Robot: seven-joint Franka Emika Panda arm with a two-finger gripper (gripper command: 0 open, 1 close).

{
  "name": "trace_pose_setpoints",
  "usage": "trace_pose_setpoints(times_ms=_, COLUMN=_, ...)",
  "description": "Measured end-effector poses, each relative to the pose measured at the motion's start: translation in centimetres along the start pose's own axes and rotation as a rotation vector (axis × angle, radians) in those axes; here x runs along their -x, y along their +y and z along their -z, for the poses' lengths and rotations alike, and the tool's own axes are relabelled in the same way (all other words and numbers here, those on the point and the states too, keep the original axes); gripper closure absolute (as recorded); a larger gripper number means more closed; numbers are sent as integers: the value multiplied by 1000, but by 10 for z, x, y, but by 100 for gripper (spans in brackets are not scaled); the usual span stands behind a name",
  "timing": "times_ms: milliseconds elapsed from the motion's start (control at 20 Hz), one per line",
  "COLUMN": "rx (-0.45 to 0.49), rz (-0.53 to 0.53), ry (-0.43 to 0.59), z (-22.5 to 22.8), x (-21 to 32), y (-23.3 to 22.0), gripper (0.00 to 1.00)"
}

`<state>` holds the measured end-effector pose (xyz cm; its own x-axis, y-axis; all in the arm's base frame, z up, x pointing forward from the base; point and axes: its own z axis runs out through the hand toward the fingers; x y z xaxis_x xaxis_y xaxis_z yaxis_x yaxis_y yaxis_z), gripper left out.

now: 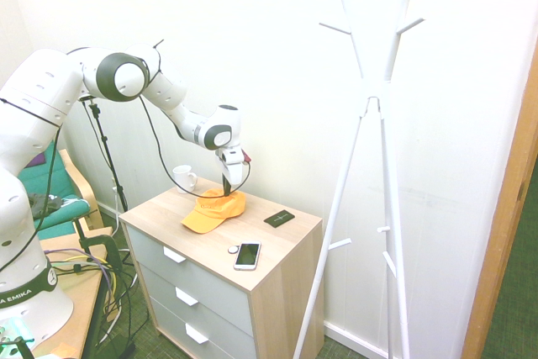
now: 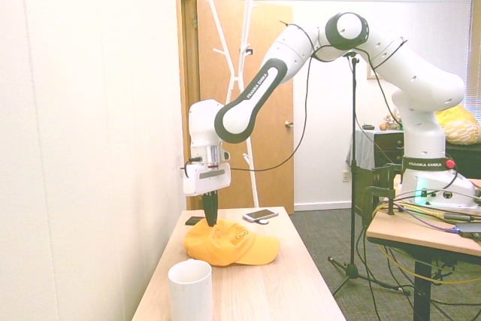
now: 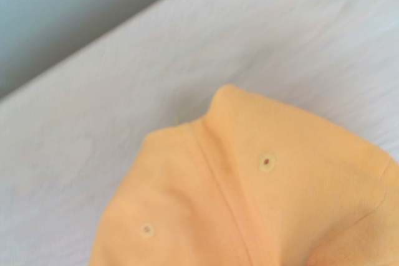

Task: Hang the cap

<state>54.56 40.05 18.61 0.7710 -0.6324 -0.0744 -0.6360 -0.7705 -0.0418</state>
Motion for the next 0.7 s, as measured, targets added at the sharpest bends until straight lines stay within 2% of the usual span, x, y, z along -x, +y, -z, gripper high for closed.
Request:
trace_pose_setpoints(times_ms=300, rx=-21, rz=-51, ry=102, z=67, x=-19, y=6, gripper=100)
trace_pose_setpoints(times_ms=700, rx=-51, rz=-177, ry=244, z=160, x=-58, y=52, gripper=100)
